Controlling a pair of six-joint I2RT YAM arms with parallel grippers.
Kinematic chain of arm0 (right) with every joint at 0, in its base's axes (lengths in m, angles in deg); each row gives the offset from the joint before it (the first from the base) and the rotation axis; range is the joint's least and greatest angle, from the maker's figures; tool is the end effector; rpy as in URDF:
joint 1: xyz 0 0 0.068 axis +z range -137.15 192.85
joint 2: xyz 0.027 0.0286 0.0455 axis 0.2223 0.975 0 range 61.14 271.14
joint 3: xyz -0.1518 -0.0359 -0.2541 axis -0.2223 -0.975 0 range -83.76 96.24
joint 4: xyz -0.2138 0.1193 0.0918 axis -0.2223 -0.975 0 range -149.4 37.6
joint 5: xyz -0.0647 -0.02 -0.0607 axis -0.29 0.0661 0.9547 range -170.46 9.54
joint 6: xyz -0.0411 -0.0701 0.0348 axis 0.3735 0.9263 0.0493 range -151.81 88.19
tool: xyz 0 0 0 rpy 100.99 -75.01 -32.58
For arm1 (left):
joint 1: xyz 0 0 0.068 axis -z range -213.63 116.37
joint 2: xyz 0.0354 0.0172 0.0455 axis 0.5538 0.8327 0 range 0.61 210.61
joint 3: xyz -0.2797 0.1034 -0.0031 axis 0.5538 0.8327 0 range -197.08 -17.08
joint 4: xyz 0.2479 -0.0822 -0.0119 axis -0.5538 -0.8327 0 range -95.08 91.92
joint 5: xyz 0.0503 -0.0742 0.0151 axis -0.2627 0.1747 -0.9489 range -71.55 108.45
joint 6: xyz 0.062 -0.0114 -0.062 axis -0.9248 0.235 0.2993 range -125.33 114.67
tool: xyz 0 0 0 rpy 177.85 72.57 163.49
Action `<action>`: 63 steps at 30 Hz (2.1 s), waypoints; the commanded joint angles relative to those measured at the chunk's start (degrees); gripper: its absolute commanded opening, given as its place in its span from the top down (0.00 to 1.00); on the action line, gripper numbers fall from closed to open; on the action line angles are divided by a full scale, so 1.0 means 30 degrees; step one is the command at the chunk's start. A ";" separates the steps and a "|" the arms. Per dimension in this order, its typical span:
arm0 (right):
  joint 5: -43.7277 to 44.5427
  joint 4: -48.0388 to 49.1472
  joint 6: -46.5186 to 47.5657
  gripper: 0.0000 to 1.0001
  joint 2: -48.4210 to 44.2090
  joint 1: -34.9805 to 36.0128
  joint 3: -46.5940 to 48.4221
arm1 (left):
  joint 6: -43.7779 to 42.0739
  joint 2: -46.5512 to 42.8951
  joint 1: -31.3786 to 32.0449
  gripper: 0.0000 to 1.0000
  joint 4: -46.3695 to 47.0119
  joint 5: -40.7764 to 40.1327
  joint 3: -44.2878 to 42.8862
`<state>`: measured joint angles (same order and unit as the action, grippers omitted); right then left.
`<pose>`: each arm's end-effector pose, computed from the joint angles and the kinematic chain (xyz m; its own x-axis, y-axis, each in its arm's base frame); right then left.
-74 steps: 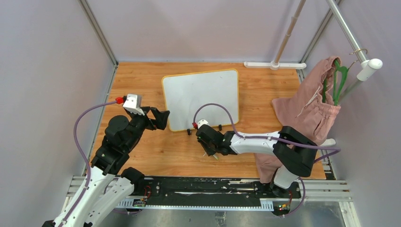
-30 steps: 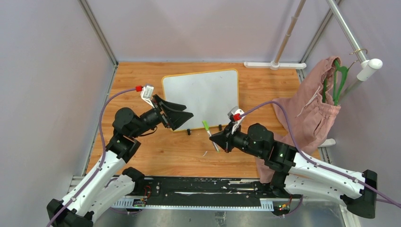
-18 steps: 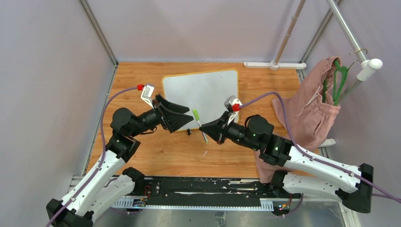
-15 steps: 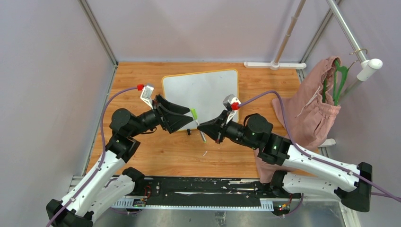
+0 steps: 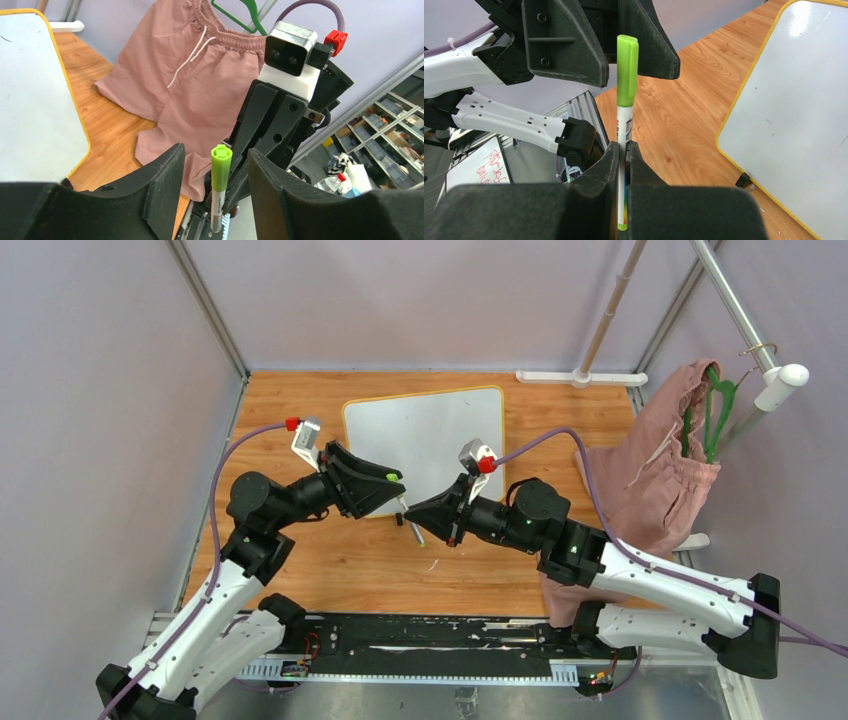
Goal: Write a sentence on the whiteboard
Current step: Open the whiteboard marker at the center of the board.
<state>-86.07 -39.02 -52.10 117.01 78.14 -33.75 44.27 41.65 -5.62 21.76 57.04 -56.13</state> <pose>0.1008 0.2376 0.4083 -0.2763 0.2253 -0.9343 -0.9050 0.2663 0.3318 0.1331 -0.1263 0.3969 -0.5033 -0.4065 -0.7625 0.7837 0.1569 -0.6010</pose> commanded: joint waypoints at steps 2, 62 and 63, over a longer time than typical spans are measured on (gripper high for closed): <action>-0.0198 0.0446 -0.0123 1.00 0.0005 0.0365 0.0702 | -0.0055 -0.0310 0.0126 0.49 0.0568 0.0248 -0.0568; -0.1069 0.1882 -0.1706 0.34 0.1497 0.0507 0.2145 | 0.0133 -0.1357 0.0244 1.00 0.1168 -0.0001 -0.0578; -0.1033 0.1981 -0.1725 0.35 0.1526 0.0501 0.2115 | 0.0161 -0.1395 0.0244 1.00 0.1169 -0.0001 -0.0578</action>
<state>-89.45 -36.50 -56.47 121.54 79.00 -29.70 44.78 38.20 -5.27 22.89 56.40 -56.20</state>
